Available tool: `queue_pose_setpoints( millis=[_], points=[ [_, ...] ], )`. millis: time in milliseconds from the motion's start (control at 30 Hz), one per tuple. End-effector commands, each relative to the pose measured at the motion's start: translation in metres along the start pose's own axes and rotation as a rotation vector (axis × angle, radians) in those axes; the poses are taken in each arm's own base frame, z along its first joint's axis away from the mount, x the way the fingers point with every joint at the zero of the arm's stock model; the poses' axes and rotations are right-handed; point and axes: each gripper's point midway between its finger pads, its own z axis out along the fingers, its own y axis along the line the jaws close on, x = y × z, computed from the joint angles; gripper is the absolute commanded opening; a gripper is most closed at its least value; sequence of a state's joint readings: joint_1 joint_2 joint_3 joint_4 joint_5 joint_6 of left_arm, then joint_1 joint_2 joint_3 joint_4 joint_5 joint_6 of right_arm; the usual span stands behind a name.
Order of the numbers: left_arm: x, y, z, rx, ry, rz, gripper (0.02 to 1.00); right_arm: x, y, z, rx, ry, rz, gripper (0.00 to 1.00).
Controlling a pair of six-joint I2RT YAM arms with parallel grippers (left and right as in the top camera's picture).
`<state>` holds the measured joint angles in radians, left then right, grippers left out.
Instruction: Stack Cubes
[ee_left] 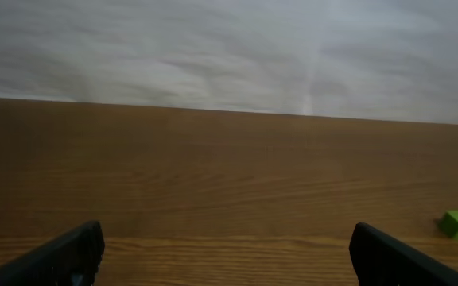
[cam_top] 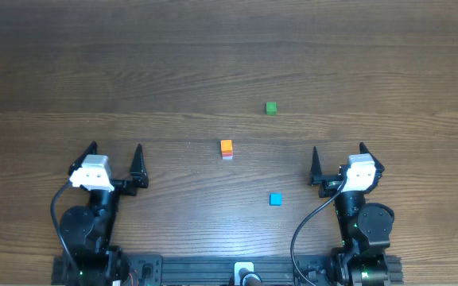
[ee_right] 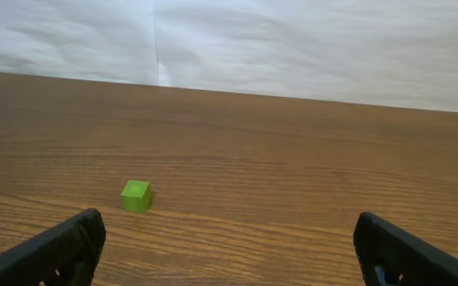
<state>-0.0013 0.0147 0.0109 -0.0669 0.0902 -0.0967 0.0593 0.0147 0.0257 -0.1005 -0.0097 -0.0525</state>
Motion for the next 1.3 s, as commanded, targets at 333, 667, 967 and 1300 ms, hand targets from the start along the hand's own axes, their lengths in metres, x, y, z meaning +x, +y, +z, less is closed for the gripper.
queue_pose_setpoints(
  millis=[333, 667, 967, 1300],
  points=[
    [0.001, -0.001, 0.000, 0.004, -0.003, 0.015, 1.000, 0.002, 0.000, 0.000, -0.003, -0.002, 0.003, 0.993],
    [0.001, -0.001, 0.000, 0.004, -0.003, 0.015, 1.000, 0.002, 0.000, 0.000, -0.003, -0.002, 0.003, 0.991],
    [0.001, -0.001, 0.000, 0.004, -0.003, 0.015, 1.000, -0.013, 0.003, 0.000, -0.028, -0.058, 0.226, 0.991],
    [0.001, -0.001, 0.000, 0.004, -0.003, 0.015, 1.000, -0.068, 0.020, 0.011, -0.138, 0.067, 0.243, 0.993]
  ],
)
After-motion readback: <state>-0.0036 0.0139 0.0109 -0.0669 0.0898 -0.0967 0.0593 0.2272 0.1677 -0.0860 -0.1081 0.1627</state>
